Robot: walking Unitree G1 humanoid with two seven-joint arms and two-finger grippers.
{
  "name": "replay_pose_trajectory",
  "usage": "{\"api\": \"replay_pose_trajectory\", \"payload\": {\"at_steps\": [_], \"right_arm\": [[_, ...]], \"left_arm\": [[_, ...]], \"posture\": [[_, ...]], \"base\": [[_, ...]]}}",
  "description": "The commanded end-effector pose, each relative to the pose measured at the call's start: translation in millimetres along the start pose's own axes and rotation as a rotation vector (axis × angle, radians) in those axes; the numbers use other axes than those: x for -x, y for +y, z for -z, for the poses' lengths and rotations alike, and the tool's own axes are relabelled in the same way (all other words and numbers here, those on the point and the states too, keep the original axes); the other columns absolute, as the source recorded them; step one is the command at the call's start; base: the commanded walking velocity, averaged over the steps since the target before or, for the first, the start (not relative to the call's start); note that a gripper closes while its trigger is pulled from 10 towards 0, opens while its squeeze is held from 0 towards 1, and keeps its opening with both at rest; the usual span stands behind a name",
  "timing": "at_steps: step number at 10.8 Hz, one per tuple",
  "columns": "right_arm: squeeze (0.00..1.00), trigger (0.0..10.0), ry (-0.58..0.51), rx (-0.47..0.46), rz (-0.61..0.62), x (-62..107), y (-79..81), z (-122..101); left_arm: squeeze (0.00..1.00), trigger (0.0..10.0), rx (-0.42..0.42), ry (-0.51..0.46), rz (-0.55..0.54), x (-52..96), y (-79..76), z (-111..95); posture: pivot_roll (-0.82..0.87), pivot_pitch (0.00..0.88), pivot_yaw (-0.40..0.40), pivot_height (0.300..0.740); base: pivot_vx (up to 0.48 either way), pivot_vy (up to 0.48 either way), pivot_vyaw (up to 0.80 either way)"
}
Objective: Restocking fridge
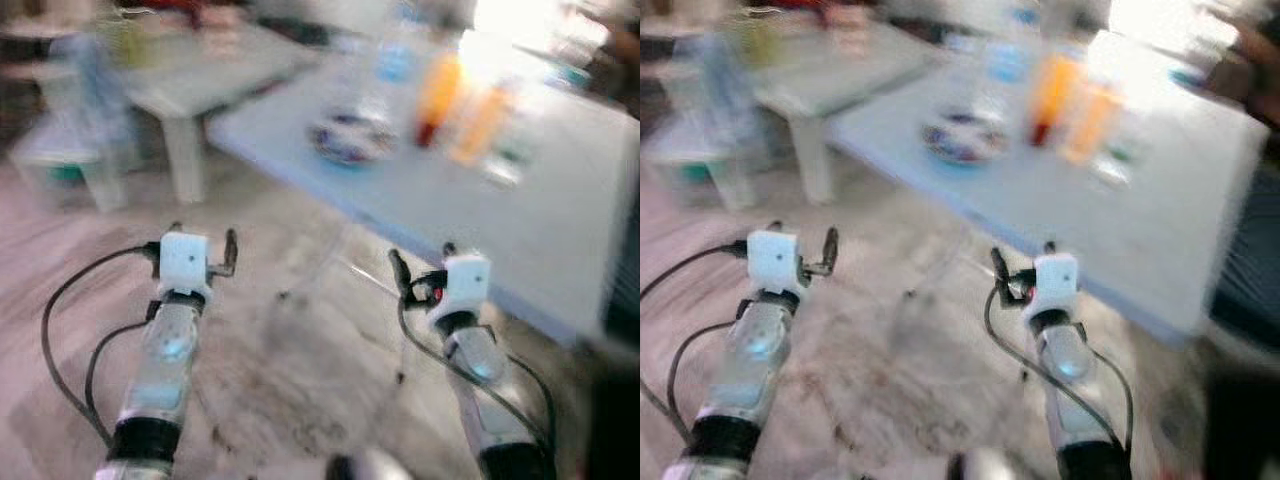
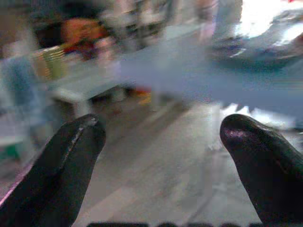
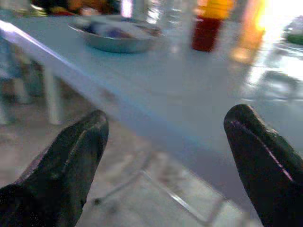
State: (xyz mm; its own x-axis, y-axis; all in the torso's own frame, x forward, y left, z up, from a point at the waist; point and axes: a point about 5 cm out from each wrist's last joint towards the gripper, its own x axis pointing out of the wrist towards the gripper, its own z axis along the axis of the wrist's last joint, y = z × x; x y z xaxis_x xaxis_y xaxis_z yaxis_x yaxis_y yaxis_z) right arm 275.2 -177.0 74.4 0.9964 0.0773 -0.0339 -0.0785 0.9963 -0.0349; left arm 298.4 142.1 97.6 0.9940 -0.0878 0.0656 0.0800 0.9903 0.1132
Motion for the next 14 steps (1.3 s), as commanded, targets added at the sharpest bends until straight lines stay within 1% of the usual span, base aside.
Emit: {"api": "replay_pose_trajectory", "payload": {"at_steps": [1, 2, 5, 6, 8, 9, 10, 14], "right_arm": [[0.00, 10.0, -0.028, -0.013, -0.017, -4.5, 7.0, -6.9], [0.00, 10.0, -0.028, -0.013, -0.016, -4.2, 7.4, -6.7], [0.00, 10.0, -0.028, -0.013, -0.014, -4.3, 7.0, -6.3], [0.00, 10.0, -0.031, -0.014, -0.011, -4.3, 6.9, -6.7], [0.00, 10.0, -0.029, -0.015, -0.015, -4.8, 8.1, -5.8], [0.00, 10.0, -0.027, -0.014, -0.018, -4.7, 8.6, -5.3], [0.00, 10.0, -0.027, -0.013, -0.021, -4.5, 9.1, -5.1], [0.00, 10.0, -0.031, -0.011, -0.025, -4.4, 10.4, -5.4]], "left_arm": [[0.00, 10.0, -0.023, -0.002, -0.014, 3.2, 7.7, 0.4], [0.00, 10.0, -0.034, -0.012, 0.010, 4.4, 4.7, -0.5], [0.00, 10.0, -0.017, -0.008, 0.014, 4.2, 2.0, 0.3], [0.00, 10.0, 0.014, -0.015, 0.046, 3.6, 0.5, -2.1], [0.00, 10.0, 0.028, 0.001, 0.024, 3.7, 1.6, -0.7], [0.00, 10.0, 0.042, 0.001, 0.008, 3.4, 3.5, -0.4], [0.00, 10.0, 0.041, -0.009, 0.013, 3.3, 4.0, -2.0], [0.00, 10.0, 0.058, -0.019, 0.021, 1.0, 2.4, -6.5]], "posture": [[0.10, 0.086, -0.056, 0.740], [0.10, 0.086, -0.055, 0.740], [0.10, 0.086, -0.053, 0.740], [0.10, 0.086, -0.053, 0.740], [0.10, 0.083, -0.054, 0.740], [0.10, 0.083, -0.055, 0.740], [0.10, 0.083, -0.055, 0.740], [0.10, 0.083, -0.056, 0.740]], "base": [[0.270, 0.398, -0.80], [0.326, 0.352, -0.80], [0.322, 0.355, -0.80], [0.326, 0.352, -0.57], [0.338, 0.341, 0.00], [0.259, 0.405, 0.00], [0.240, 0.416, 0.00], [0.000, 0.420, 0.00]]}}
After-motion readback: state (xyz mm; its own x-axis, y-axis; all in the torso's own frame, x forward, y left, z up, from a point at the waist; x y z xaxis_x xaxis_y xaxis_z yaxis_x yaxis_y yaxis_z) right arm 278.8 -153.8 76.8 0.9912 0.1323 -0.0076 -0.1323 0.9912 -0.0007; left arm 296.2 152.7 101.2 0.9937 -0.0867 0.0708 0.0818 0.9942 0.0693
